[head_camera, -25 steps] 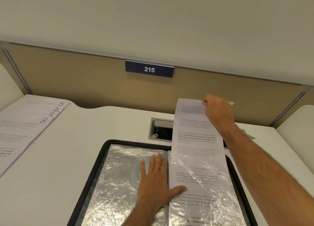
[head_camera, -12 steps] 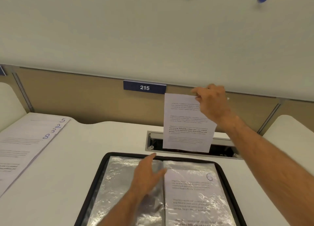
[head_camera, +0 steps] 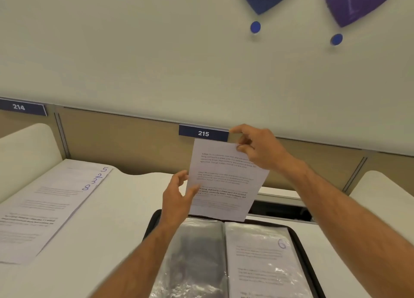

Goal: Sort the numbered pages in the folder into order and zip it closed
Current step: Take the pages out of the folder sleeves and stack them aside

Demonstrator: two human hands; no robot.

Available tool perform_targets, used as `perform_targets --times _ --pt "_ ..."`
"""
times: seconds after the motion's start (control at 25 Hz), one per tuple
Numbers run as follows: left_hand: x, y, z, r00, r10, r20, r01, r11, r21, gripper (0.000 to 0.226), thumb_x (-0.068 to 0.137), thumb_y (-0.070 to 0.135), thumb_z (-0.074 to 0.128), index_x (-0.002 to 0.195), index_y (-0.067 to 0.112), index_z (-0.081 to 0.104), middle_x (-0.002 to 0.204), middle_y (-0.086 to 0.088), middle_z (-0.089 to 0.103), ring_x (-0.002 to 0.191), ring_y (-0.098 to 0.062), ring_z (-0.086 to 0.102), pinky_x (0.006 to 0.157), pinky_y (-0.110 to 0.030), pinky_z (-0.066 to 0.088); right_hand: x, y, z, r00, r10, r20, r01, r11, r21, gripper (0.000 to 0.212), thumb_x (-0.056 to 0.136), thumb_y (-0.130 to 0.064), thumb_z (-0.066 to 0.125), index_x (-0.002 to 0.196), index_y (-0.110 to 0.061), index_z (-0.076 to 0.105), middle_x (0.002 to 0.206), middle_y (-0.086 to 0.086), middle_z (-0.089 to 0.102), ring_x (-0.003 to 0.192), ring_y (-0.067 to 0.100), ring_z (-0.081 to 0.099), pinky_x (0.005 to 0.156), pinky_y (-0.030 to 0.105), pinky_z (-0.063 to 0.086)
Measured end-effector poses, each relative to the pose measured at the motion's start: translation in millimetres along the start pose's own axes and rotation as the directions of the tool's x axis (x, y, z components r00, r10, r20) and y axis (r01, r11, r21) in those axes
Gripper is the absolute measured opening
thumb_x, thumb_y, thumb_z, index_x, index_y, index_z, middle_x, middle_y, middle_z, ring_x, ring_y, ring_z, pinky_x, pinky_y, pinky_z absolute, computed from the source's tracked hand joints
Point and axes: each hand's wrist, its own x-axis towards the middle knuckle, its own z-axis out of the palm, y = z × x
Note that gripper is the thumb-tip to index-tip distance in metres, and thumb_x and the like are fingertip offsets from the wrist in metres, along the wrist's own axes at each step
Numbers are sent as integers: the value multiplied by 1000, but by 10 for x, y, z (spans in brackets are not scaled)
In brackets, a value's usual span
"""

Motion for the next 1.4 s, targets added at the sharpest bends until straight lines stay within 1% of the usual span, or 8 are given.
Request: perform_targets --times 0.12,0.28,0.44,0.52,0.64,0.8,1.04,1.4 --pt "-24 -24 -239 1000 -15 -13 14 995 -100 10 95 28 67 92 19 68 89 8 75 83 -10 70 74 -38 58 19 -217 55 1000 12 15 -13 997 72 49 93 -6 66 137 -22 54 92 -12 69 85 4 65 84 30 56" --pt "-59 -74 -549 999 -37 -10 35 988 -148 13 97 25 64 90 15 69 87 -1 76 81 -24 73 75 -52 60 -17 -321 320 946 221 -236 -187 970 157 89 79 -35 83 151 -26 32 133 -14 53 118 9 50 106 37 42" --pt "-26 -147 -913 996 -78 -53 70 987 -145 13 98 24 63 93 13 69 87 -1 76 78 -22 73 73 -45 62 -243 -195 1052 763 641 80 -439 424 792 118 50 -50 94 147 -22 33 133 -2 63 113 21 66 95 52 54" --pt "22 -211 -1131 991 -108 -82 97 988 -123 13 98 26 63 93 16 69 87 1 76 78 -22 73 71 -40 62 -335 -263 1432 734 626 263 -487 215 846 84 71 -25 89 141 -14 44 120 7 71 104 29 71 82 47 59" --pt "109 -356 -1487 982 -137 -130 134 991 -29 14 99 31 62 94 18 68 87 3 75 78 -19 73 70 -35 62 -360 -530 1933 710 611 351 -513 108 851 50 84 6 70 130 -8 55 104 10 76 93 30 74 72 43 60" --pt "246 -552 -1996 953 -149 -263 184 977 112 18 101 27 55 99 16 68 90 2 71 81 -16 67 65 -26 51 -184 -985 2474 678 647 348 -535 109 838 53 84 8 69 127 -16 52 102 10 75 92 28 74 87 50 59" --pt "447 -937 -2877 899 -158 -408 312 886 344 13 100 27 56 95 20 67 89 3 67 85 -20 62 74 -33 45 152 -1693 3240 715 628 308 -577 281 767 40 80 4 74 105 -25 61 110 0 64 97 16 66 88 39 59" --pt "565 -1657 -3914 793 -243 -558 549 684 481 13 93 27 67 105 23 68 97 4 68 90 -27 61 82 -41 49 487 -2403 4287 729 510 456 -656 330 679 30 80 2 68 85 -28 69 94 -2 71 86 13 70 84 35 61"
